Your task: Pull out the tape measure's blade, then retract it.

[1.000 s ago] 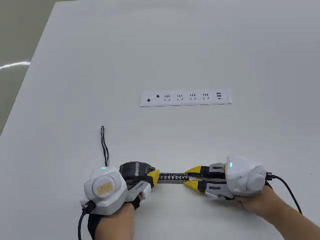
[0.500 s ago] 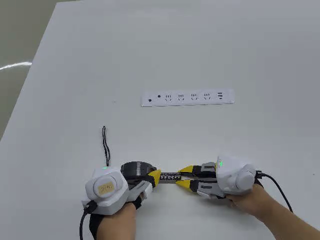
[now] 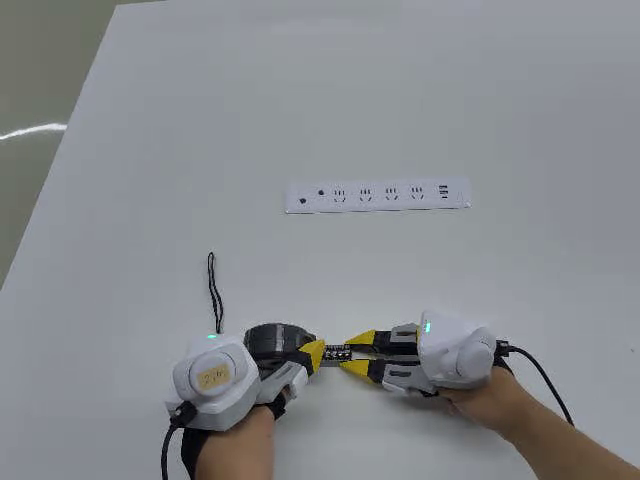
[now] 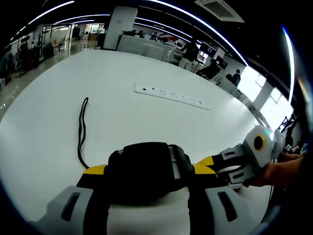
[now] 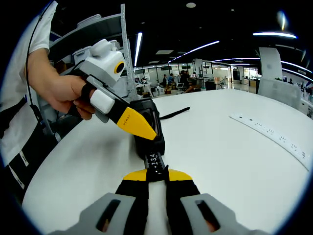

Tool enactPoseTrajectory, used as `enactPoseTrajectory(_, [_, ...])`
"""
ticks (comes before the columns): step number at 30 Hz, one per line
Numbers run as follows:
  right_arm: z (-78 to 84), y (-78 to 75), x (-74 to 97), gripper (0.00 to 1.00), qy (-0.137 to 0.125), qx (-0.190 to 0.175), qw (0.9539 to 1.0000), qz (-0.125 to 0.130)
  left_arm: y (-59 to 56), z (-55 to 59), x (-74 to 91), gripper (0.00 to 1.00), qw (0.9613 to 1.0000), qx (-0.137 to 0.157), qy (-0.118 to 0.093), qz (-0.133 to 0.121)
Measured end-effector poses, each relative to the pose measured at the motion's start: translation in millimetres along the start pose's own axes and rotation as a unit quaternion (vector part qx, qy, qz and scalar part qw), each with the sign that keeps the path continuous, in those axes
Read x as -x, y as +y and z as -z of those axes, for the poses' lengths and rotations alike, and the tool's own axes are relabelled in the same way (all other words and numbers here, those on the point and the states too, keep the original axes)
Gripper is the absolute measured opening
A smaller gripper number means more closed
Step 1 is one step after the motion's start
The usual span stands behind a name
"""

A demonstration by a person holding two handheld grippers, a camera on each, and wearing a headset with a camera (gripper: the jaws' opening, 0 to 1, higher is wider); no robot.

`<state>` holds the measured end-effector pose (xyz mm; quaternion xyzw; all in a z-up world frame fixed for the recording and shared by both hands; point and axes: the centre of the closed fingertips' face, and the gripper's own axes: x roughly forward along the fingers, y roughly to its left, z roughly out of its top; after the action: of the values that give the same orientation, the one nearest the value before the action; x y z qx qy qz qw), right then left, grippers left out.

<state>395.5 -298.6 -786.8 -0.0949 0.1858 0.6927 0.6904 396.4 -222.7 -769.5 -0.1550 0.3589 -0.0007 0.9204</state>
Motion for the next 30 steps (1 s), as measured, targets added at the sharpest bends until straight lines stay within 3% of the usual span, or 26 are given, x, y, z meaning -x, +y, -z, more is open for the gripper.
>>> enactPoseTrajectory(30, [-9.0,9.2,-25.0,0.11,0.003,0.020,0.9998,-0.007,0.7,-1.1,1.3,0.63,0.9999,0.009,-0.003,0.010])
